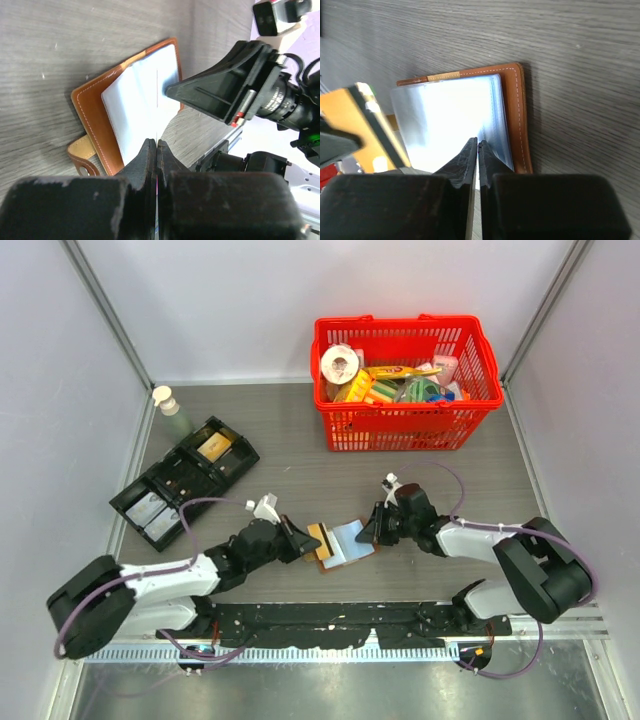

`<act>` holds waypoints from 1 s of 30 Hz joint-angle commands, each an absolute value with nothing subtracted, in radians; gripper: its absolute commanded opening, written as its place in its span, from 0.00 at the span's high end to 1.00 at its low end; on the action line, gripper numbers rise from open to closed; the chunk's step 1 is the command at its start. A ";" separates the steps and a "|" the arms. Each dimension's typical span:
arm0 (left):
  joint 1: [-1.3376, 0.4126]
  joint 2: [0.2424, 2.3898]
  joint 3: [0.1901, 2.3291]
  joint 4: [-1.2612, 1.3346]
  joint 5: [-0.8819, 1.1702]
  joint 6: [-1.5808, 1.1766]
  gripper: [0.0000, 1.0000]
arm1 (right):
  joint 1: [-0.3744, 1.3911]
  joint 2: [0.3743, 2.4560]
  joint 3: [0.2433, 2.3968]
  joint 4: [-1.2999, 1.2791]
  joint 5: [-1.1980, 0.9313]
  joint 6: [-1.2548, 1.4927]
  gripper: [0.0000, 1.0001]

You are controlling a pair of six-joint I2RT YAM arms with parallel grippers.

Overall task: Take the credit cards out of the card holder
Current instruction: Remove the credit card from the card holder, then place the credit card in the storage box.

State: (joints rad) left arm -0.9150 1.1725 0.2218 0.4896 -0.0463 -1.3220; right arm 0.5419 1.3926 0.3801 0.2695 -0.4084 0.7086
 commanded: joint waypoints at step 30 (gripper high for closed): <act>-1.446 1.120 0.890 -0.267 -0.931 0.340 1.00 | 0.554 0.762 0.621 -0.084 -0.239 1.083 0.25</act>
